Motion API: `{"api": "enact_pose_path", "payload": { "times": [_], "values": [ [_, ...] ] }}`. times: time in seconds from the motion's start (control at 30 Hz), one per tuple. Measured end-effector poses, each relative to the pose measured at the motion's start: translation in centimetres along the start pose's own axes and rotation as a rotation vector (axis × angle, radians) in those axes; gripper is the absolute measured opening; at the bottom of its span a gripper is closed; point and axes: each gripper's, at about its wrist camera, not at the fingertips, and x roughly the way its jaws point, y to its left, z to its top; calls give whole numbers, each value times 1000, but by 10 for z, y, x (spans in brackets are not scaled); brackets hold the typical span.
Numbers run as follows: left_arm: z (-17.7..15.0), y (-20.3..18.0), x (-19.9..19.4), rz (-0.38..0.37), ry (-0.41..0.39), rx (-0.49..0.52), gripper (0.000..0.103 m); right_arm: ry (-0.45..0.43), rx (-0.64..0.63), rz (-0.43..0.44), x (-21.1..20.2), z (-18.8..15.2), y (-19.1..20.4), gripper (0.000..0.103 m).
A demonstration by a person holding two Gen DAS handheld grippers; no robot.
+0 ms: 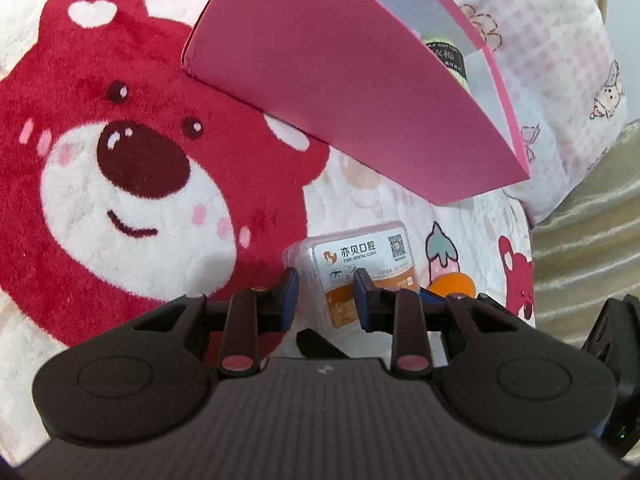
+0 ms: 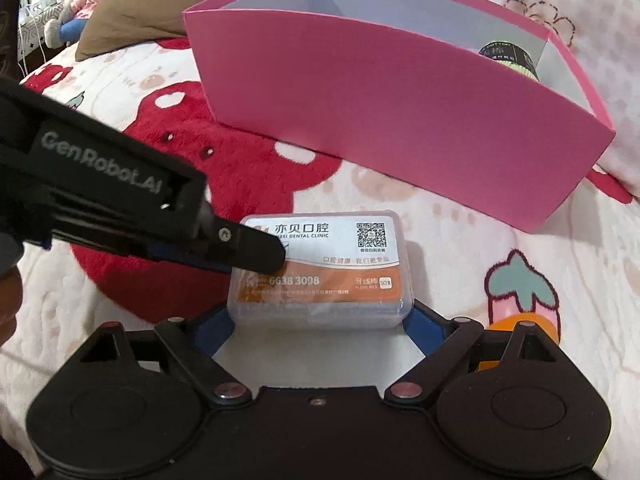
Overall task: Organize objects
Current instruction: 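Lower the left gripper onto the orange-white dental box and close on it, then lift the dental box with the left gripper and carry it over the pink box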
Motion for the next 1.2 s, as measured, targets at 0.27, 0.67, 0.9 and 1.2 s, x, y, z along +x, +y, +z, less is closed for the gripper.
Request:
{"api": "enact_pose_path", "payload": {
  "times": [0.27,0.67,0.9,1.2],
  "values": [
    [-4,-3,4,5,4,10,32,22,7,-1,5,5,-2,93],
    [-12,-26,-14,54,-40,126,32,-59,37,-23,-13,-7,5,93],
    [-15,-48,-51,110,-27,199,32,-110,62,3,-41,-7,17,93],
    [-23,-77,-82,142,13,288,32,-114,132,34,-82,-10,21,93]
  ]
}}
